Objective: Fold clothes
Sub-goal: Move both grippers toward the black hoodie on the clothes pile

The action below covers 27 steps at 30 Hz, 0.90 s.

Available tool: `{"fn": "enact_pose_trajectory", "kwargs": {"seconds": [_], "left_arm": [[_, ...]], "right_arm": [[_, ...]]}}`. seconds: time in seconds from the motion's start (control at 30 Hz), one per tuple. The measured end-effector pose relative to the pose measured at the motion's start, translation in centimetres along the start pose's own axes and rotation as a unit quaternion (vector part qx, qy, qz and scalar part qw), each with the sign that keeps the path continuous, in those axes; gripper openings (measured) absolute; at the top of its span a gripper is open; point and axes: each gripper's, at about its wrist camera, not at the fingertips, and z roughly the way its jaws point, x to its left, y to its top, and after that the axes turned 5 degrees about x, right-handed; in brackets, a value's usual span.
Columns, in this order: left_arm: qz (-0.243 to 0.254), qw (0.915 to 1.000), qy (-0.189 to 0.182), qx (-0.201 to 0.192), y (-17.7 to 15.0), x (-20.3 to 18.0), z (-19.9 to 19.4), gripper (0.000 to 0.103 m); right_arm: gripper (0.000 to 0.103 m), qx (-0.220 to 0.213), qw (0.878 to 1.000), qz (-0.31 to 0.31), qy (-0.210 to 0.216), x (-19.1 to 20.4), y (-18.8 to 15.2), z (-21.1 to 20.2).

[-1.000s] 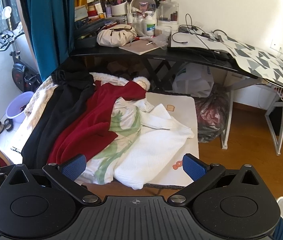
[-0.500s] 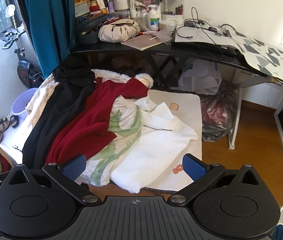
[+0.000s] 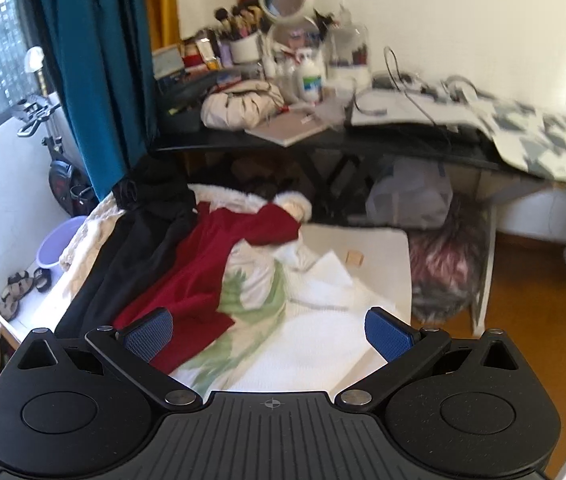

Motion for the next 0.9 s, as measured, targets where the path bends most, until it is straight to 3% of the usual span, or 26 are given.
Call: {"fn": "enact_pose_trajectory", "kwargs": {"seconds": [0.2,0.37,0.47,0.67,0.83,0.9], "left_arm": [[-0.030,0.9994,-0.013,-0.013,0.5,2.3,0.6,0.103],[-0.055,0.9975,0.000,-0.044,1.9,5.2,1.9,0.103],[-0.057,0.9965,0.006,-0.061,3.2,7.0,3.3,0.103],[-0.011,0.9952,0.017,-0.096,7.1,10.3,6.6,0.102],[-0.012,0.9946,-0.037,-0.096,11.1,14.9,9.0,0.102],[-0.023,0.9943,-0.043,-0.095,12.5,16.7,10.1,0.103]], "right_arm": [[0.102,0.008,0.998,-0.054,-0.008,2.4,-0.1,1.3],[0.102,0.028,0.998,-0.062,-0.015,4.9,0.1,2.7],[0.102,0.023,0.998,-0.049,-0.024,6.1,0.9,3.7],[0.102,0.043,0.998,0.001,-0.035,9.0,3.4,7.4],[0.102,0.043,0.997,0.041,-0.040,12.6,5.7,10.4],[0.102,0.038,0.997,0.055,-0.040,14.0,6.6,11.3]]}}
